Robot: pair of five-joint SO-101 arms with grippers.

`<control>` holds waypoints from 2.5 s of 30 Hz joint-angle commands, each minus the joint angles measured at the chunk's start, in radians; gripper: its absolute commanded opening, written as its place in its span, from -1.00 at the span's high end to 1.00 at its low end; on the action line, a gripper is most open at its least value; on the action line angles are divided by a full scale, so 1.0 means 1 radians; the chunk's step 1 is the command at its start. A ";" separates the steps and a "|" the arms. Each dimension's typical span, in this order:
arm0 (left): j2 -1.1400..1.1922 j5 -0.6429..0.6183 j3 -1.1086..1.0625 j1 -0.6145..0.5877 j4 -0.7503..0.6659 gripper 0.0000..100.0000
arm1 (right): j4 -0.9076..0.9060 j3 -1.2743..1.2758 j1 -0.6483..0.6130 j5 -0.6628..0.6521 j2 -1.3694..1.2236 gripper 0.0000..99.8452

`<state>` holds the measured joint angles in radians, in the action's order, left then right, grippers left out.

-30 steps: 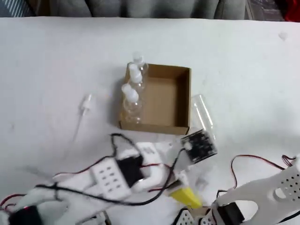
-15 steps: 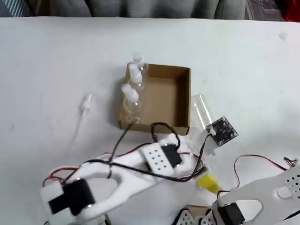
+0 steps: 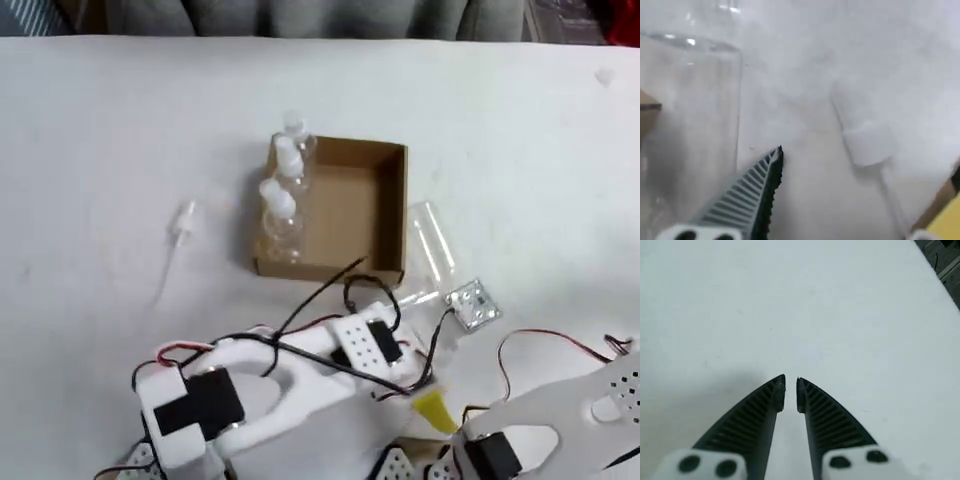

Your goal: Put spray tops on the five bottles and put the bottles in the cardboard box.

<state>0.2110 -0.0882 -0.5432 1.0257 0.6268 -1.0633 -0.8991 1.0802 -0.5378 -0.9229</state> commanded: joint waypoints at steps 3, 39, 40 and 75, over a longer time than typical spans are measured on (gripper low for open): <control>0.007 -0.011 0.060 0.010 0.032 0.09 | -0.007 -0.057 -0.018 0.002 0.025 0.97; -0.664 0.041 -0.456 -0.041 0.071 0.96 | -0.008 -0.057 -0.007 0.000 0.025 0.97; -0.676 0.041 -0.473 -0.047 0.078 0.96 | -0.008 -0.057 -0.007 0.000 0.024 0.97; -0.955 0.315 -0.497 -0.213 0.407 0.27 | -0.042 -0.055 -0.018 -0.008 0.016 0.97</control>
<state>-0.7449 0.1404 -1.0602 0.8861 1.0994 -1.1017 -0.8991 1.0740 -0.5378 -0.9229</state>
